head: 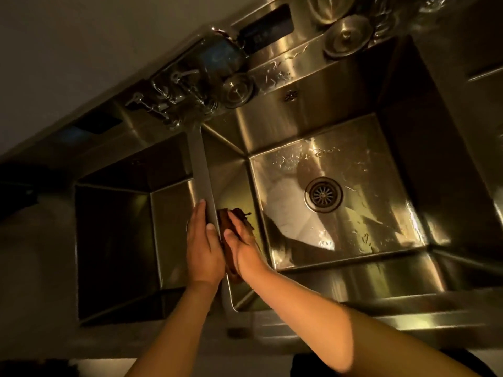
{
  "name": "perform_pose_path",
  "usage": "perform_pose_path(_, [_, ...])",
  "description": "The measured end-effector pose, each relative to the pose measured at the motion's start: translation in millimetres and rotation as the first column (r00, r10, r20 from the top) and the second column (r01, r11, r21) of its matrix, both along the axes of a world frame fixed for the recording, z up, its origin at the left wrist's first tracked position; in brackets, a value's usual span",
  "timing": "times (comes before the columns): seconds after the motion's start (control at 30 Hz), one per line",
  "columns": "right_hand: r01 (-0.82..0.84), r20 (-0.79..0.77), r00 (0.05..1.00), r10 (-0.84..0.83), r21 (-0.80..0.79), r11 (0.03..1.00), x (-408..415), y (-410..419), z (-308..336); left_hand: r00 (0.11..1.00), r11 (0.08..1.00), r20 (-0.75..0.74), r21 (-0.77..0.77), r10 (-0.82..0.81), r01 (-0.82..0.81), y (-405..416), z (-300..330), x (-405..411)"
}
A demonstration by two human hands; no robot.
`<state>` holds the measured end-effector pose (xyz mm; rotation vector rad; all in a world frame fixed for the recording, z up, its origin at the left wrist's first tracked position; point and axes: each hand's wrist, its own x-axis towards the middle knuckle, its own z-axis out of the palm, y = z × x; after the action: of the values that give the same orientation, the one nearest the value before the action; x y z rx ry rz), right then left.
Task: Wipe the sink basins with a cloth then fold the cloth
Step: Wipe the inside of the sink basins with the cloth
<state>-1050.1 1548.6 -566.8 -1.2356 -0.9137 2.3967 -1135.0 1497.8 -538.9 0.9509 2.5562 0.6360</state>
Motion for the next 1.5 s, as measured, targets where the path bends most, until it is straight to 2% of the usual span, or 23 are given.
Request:
perform_pose_path(0.13, [-0.02,0.069,0.997,0.017,0.037,0.999,-25,25,-18,0.999,0.998,0.038,0.059,-0.005,0.003,0,-3,-1])
perform_pose_path(0.33, [-0.067,0.18,0.982,0.054,0.067,0.996,-64,94,-70,0.997,0.998,0.072,0.063,0.006,-0.011,0,-3,-2])
perform_pose_path(0.43, [-0.105,0.262,0.961,0.085,0.062,0.993,-62,93,-96,0.997,0.999,0.069,0.036,0.014,-0.016,-2,-5,-3])
perform_pose_path(0.57, [-0.177,0.36,0.921,0.15,0.042,0.983,-32,49,-115,0.997,0.999,0.075,0.036,-0.006,0.004,-3,-5,-4])
perform_pose_path(0.67, [-0.26,0.384,0.892,0.24,0.001,0.966,-5,14,-113,0.997,0.999,0.076,0.034,-0.011,0.008,-2,-5,-3])
perform_pose_path(0.8, [-0.202,0.353,0.906,0.233,-0.122,0.972,-1,7,-88,0.998,1.0,0.07,0.024,0.003,-0.005,-2,-5,-3])
perform_pose_path(0.87, [-0.188,0.286,0.932,0.222,-0.14,0.972,-4,9,-64,0.997,1.0,0.079,0.012,0.01,-0.011,-1,-5,-3])
perform_pose_path(0.93, [-0.171,0.194,0.964,0.184,-0.081,0.982,-8,15,-39,0.996,1.0,0.09,0.013,0.025,-0.026,-1,-3,-3])
perform_pose_path(1.03, [-0.099,0.089,0.992,0.088,0.126,0.987,-25,40,-11,0.993,0.999,0.108,0.015,0.039,-0.041,0,-1,-2])
perform_pose_path(1.2, [-0.011,0.044,0.999,-0.003,0.323,0.946,-80,107,-13,0.992,0.998,0.112,0.007,0.054,-0.055,-2,-3,-3])
perform_pose_path(1.3, [-0.009,0.083,0.996,-0.023,0.362,0.932,-111,145,-37,0.993,0.998,0.105,0.019,0.06,-0.062,-1,-2,-3])
perform_pose_path(1.4, [-0.066,0.186,0.982,-0.012,0.41,0.91,-122,155,-74,0.99,0.997,0.121,0.025,0.072,-0.075,-1,-4,-4])
perform_pose_path(1.5, [-0.124,0.272,0.962,0.037,0.31,0.942,-115,147,-108,0.987,0.996,0.137,0.018,0.087,-0.09,-1,-3,-4])
